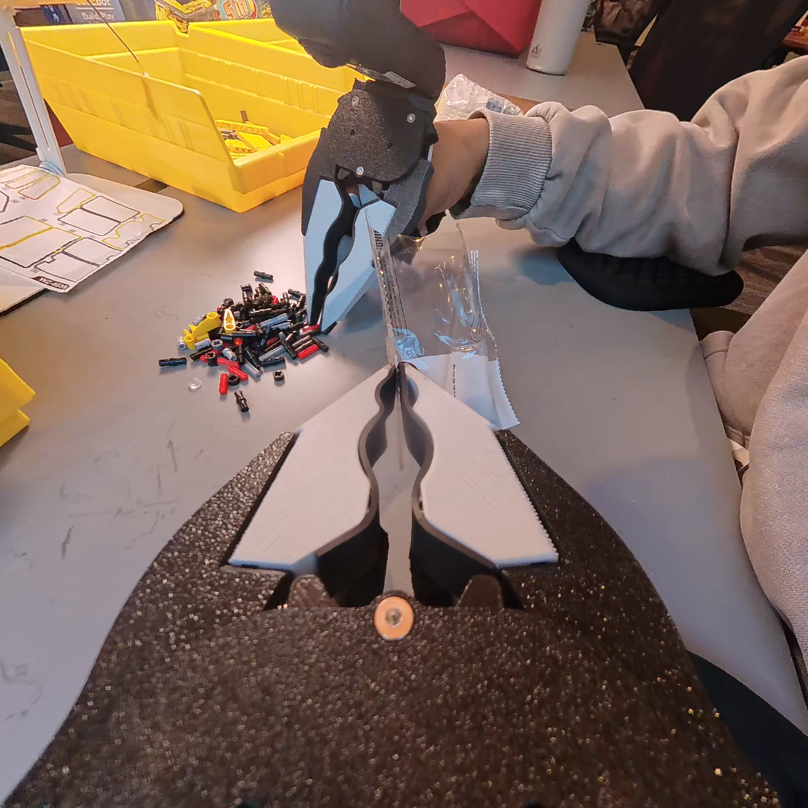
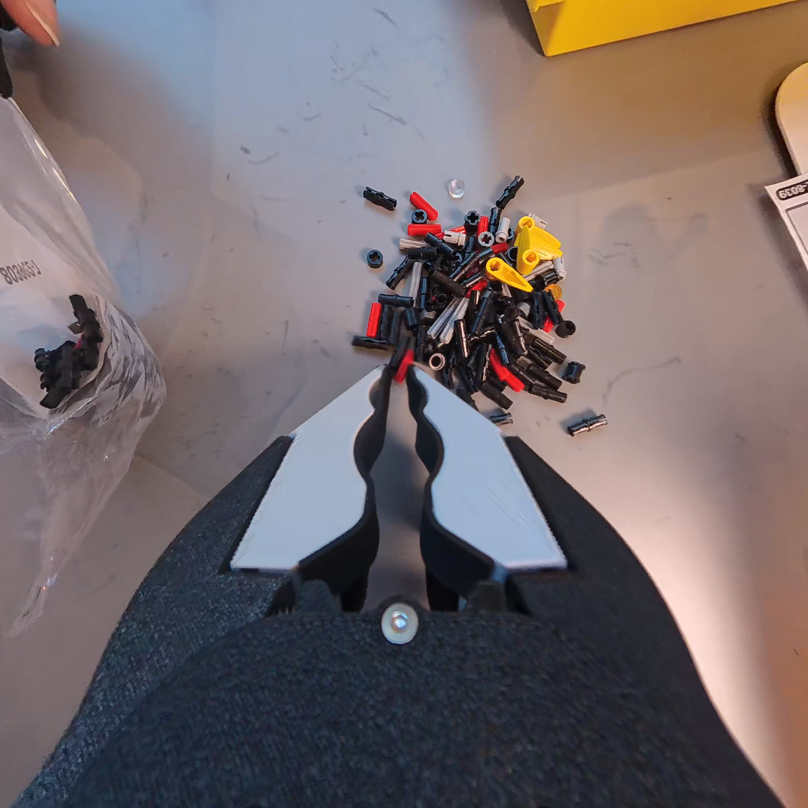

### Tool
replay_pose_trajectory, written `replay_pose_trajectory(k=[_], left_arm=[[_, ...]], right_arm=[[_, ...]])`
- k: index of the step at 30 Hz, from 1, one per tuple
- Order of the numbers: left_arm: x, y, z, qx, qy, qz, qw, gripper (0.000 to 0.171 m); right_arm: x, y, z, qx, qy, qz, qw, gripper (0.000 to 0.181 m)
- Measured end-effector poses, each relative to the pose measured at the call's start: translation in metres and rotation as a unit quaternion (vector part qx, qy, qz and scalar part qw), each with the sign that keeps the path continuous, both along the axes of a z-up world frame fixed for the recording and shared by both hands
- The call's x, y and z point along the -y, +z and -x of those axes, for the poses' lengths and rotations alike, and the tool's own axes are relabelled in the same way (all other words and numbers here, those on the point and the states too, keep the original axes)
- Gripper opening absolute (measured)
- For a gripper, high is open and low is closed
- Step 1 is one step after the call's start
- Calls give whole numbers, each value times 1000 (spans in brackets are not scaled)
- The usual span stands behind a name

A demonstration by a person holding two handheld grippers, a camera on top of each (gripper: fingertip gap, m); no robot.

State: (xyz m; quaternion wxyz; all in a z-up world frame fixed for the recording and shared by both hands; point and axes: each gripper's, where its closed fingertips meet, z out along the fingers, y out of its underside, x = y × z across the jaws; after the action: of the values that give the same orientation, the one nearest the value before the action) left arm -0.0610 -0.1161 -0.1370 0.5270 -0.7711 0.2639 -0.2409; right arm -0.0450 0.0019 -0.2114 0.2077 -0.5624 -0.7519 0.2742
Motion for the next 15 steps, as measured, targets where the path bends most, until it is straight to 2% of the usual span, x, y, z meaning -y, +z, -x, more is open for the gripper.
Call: replay_pose_trajectory(k=[6, 8, 11, 15], left_arm=[[-1, -1, 1, -1, 3, 2, 1000, 0], [-1, -1, 1, 0, 4, 2, 1000, 0], [-2, -2, 3, 0, 7, 3, 1000, 0], [-2, -1, 5, 3, 11, 1, 1000, 0]], right_arm=[[2, 2, -2, -4, 17, -6, 1000, 3], [5, 10, -3, -19, 23, 6, 1000, 3], [9, 36, -5, -58, 37, 16, 998, 3], [34, 101, -13, -155, 93, 68, 981, 4]])
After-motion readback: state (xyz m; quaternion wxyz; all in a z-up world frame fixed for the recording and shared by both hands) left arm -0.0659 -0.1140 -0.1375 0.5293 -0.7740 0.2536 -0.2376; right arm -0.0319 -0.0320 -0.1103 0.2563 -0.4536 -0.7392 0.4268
